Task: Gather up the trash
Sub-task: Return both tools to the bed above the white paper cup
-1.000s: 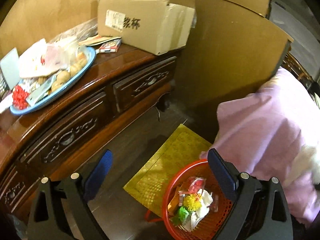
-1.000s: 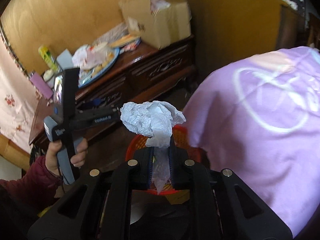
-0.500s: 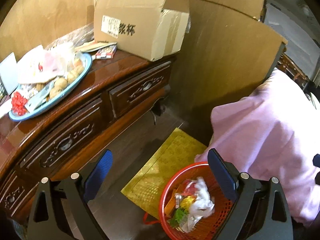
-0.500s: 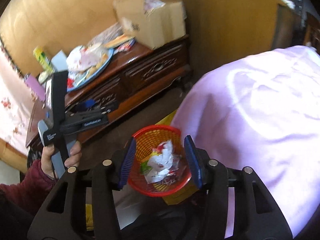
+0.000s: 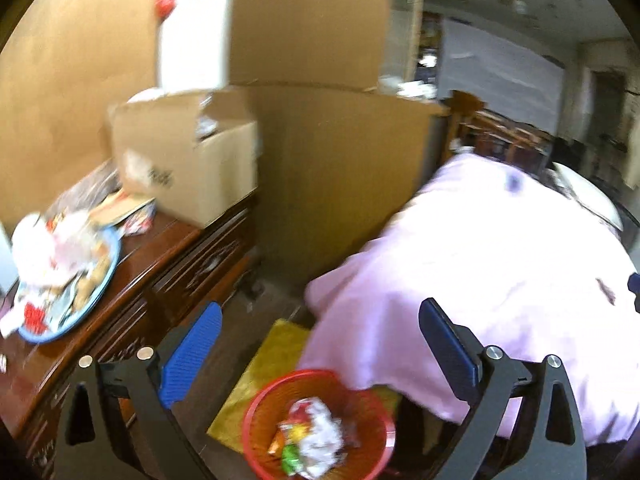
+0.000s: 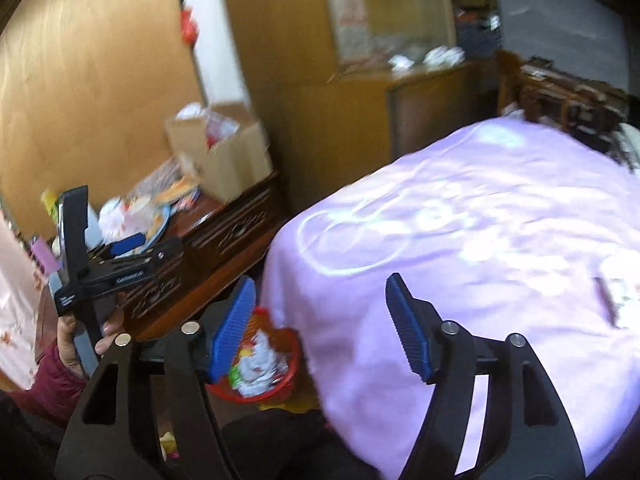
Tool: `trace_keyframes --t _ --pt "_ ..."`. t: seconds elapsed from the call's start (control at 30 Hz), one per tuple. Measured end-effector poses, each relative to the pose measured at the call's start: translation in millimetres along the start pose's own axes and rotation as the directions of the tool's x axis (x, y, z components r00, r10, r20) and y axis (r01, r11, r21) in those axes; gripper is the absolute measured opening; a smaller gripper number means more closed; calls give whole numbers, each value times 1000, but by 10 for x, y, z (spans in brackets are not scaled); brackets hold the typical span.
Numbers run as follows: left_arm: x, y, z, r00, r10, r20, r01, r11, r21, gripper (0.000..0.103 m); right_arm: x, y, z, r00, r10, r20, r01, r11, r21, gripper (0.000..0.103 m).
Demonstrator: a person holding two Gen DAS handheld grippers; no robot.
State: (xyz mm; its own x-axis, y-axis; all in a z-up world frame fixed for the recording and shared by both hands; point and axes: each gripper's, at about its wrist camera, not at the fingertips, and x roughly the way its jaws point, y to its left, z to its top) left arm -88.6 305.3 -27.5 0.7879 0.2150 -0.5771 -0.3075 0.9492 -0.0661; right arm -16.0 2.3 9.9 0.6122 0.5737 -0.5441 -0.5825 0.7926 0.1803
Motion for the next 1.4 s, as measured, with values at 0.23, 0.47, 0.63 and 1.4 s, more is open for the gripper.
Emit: trace_keyframes --t 0.23,0.47,0.63,1.4 --pt "-212 -1169 147 994 -103 28 94 971 220 97 -708 -831 -113 977 -149 150 134 985 109 80" --pt "32 -2281 106 974 -218 -66 228 911 344 97 -1063 -1907 -427 929 -330 165 265 908 325 81" --pt "236 -2950 25 953 -276 -123 302 864 403 97 -1175 -2485 -675 910 -395 124 303 839 452 81" --pt "210 -3212 -89 956 -264 -128 293 891 347 97 -1141 -2680 -845 831 -553 56 475 759 445 89"
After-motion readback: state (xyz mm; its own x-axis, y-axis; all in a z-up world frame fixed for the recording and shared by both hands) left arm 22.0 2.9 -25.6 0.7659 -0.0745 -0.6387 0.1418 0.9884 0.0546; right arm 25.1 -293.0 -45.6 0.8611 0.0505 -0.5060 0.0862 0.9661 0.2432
